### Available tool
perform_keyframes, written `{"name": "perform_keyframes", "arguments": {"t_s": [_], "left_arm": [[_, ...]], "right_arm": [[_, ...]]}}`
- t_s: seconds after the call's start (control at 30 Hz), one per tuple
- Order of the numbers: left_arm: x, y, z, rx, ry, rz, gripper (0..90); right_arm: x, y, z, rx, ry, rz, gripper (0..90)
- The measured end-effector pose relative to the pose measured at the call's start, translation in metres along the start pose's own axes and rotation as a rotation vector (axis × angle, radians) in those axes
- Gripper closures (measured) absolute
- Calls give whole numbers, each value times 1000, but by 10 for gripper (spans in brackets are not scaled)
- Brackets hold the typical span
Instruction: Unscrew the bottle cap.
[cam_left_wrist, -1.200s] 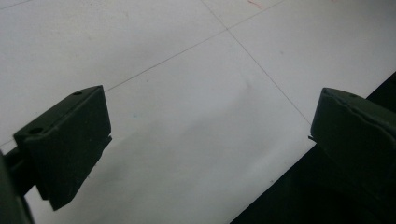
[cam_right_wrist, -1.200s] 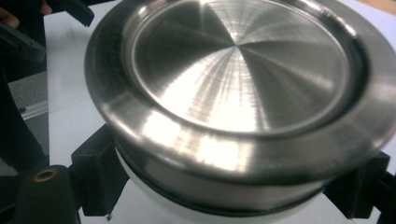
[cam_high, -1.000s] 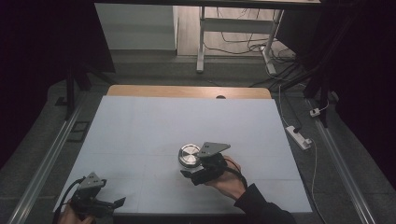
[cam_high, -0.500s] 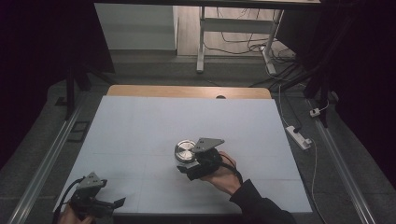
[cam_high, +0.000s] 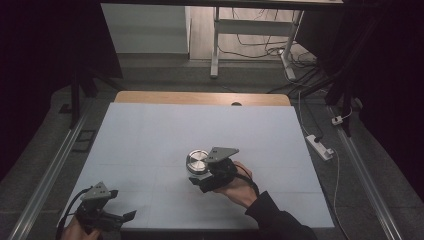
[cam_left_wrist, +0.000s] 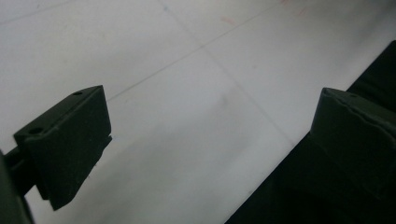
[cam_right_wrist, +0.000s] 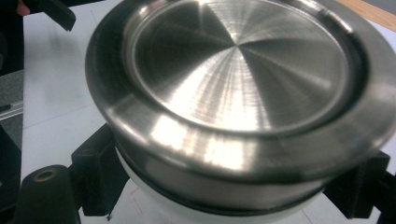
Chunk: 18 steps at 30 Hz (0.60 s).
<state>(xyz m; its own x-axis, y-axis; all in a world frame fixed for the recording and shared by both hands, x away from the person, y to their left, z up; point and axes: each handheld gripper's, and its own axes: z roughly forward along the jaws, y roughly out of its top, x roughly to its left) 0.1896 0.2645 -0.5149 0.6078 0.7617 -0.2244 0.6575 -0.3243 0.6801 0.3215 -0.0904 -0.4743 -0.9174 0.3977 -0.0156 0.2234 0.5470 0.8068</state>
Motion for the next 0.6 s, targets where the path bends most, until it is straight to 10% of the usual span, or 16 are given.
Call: {"name": "perform_keyframes", "arguments": {"t_s": [0.6], "left_arm": [[-11, 41, 9, -103, -129, 153, 0]], "right_arm": [[2, 2, -2, -8, 11, 3, 150]]}}
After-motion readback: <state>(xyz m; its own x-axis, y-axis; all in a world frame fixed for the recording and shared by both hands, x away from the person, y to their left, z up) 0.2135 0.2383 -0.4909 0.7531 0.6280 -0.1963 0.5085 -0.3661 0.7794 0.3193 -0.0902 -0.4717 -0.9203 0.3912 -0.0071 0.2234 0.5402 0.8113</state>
